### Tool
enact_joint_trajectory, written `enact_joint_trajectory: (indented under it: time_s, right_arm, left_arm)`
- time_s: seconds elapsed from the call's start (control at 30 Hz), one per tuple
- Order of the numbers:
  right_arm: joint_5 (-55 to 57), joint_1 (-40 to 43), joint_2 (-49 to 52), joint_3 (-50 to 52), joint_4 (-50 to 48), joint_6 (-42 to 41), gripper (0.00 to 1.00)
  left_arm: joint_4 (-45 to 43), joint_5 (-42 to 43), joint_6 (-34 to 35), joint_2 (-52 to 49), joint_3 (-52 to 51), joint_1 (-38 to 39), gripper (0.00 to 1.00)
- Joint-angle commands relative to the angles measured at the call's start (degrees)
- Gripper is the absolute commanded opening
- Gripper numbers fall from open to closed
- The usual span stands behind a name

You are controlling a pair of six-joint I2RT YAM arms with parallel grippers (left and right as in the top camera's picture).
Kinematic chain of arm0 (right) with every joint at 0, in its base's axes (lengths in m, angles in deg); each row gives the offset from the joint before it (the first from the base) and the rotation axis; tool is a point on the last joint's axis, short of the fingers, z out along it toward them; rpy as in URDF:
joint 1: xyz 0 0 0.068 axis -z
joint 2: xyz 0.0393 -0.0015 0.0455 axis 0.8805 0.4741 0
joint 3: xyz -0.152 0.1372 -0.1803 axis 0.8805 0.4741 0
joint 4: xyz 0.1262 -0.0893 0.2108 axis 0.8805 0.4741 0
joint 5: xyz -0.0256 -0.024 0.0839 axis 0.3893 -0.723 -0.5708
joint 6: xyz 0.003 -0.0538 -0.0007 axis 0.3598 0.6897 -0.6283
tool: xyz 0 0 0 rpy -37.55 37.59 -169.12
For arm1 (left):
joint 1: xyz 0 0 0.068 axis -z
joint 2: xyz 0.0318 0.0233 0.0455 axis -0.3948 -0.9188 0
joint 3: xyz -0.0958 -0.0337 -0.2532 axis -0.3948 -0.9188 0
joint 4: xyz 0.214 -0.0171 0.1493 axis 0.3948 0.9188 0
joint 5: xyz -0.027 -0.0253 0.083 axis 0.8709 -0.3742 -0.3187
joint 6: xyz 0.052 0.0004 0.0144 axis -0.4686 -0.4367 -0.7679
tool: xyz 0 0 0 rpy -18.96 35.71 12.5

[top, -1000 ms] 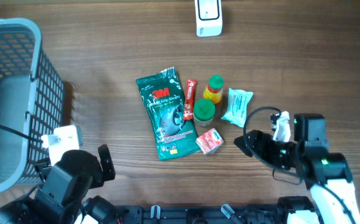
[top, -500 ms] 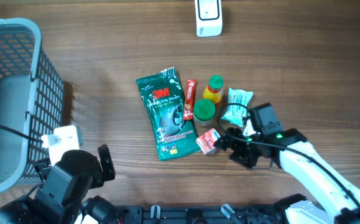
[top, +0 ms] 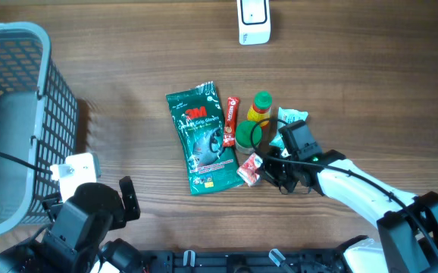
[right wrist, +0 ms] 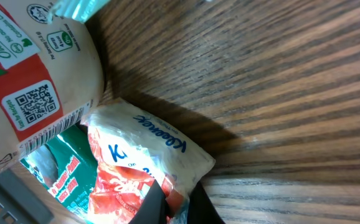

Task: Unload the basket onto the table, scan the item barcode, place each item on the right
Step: 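Lift the tissue pack with the right gripper toward the scanner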

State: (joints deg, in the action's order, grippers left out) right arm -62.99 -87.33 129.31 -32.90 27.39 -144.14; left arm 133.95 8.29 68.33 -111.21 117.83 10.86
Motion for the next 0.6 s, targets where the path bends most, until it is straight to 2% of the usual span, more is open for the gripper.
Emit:
enact_joint_trajectory:
  time_s: [0.0, 0.17, 0.27, 0.33, 0.47, 0.57]
  right_arm:
    - [2.01, -0.28, 2.99, 1.33, 0.72, 3.04, 0.04]
    - [-8.74, -0.22, -4.31, 1.33, 0.52, 18.43, 0.04]
    - [-25.51, -0.22, -13.68, 1.33, -0.31, 35.54, 0.04]
    - [-35.69, -0.22, -19.52, 1.33, -0.33, 42.14, 0.04]
    - [-50.82, -0.24, -26.93, 1.33, -2.47, 49.27, 0.04]
    - [-58.62, -0.22, -28.89, 1.33, -5.42, 52.35, 0.04]
  left_arm:
    - [-0.11, 0.09, 1.01, 0.04, 0.72, -0.26, 1.0]
    - [-0.11, 0.09, 1.01, 0.04, 0.72, -0.26, 1.0]
    - [-0.11, 0.09, 1.01, 0.04, 0.72, -0.26, 1.0]
    - [-0.11, 0.09, 1.01, 0.04, 0.72, -0.26, 1.0]
    - [-0.11, 0.09, 1.01, 0.04, 0.72, -0.26, 1.0]
    - [-0.11, 0.09, 1.01, 0.04, 0.72, -0.26, 1.0]
